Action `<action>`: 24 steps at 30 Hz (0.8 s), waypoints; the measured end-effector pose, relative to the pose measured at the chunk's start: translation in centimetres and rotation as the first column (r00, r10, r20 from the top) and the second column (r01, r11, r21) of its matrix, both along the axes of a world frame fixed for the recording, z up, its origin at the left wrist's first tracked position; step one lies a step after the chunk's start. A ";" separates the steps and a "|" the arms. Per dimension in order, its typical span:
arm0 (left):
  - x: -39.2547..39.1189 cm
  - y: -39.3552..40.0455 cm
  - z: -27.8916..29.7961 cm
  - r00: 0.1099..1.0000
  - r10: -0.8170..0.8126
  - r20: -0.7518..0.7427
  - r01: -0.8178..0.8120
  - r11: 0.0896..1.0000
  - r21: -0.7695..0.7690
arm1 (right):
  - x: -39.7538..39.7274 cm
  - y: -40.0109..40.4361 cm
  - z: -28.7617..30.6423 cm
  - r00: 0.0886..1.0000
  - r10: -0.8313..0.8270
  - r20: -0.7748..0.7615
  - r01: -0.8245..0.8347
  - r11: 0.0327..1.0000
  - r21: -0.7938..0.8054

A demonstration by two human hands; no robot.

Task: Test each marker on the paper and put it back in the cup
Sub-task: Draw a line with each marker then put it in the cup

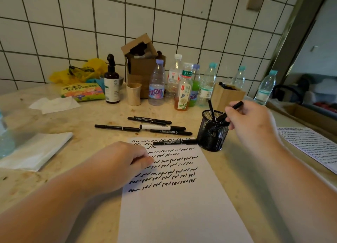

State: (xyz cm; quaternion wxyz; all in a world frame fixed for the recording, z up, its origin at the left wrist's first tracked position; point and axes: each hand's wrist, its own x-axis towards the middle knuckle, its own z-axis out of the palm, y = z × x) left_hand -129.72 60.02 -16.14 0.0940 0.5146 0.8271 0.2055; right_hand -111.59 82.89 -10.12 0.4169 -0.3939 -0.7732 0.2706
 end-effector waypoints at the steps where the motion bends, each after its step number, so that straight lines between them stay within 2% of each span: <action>1: -0.1 0.0 0.0 1.000 0.001 -0.007 -0.001 1.000 -0.004 | -0.2 0.0 0.1 0.999 -0.002 -0.035 0.002 1.000 -0.007; 3: -0.2 0.0 -0.2 1.000 0.002 -0.020 -0.002 1.000 -0.006 | -0.4 -0.6 0.3 0.992 -0.001 -0.125 0.004 1.000 0.019; 5: -0.3 0.0 -0.3 1.000 0.005 -0.022 -0.005 1.000 -0.003 | -0.6 -1.7 0.3 0.980 0.028 -0.199 -0.005 0.994 0.113; 7: -0.3 0.1 -0.3 1.000 0.025 -0.016 -0.025 1.000 -0.008 | -0.9 -2.8 0.0 0.980 0.102 -0.169 -0.069 0.979 0.192; 8: -0.3 0.2 -0.3 0.999 0.039 -0.008 -0.039 0.999 -0.010 | -1.3 -3.2 -0.3 0.984 0.153 -0.096 -0.130 0.969 0.208; 10: -0.3 0.4 -0.3 0.999 0.052 0.003 -0.052 0.998 -0.025 | -2.5 -3.6 -1.2 0.960 0.224 0.166 -0.255 0.947 0.196; 12: -0.4 0.4 -0.2 0.998 0.061 0.017 -0.061 0.997 -0.043 | -4.1 -3.5 -2.4 0.882 0.240 0.405 -0.328 0.931 0.162; 14: -0.3 0.3 0.0 0.998 0.064 0.031 -0.062 0.997 -0.055 | -5.5 -3.1 -3.7 0.811 0.227 0.539 -0.355 0.924 0.145; 18: -0.2 0.3 0.3 0.999 0.054 -0.004 -0.055 0.996 -0.066 | -7.3 -2.0 -5.4 0.700 0.152 0.698 -0.352 0.924 0.151; 24: -0.1 0.2 0.3 0.999 0.045 -0.017 -0.046 0.997 -0.067 | -7.8 -1.8 -5.8 0.605 0.148 0.783 -0.401 0.906 0.139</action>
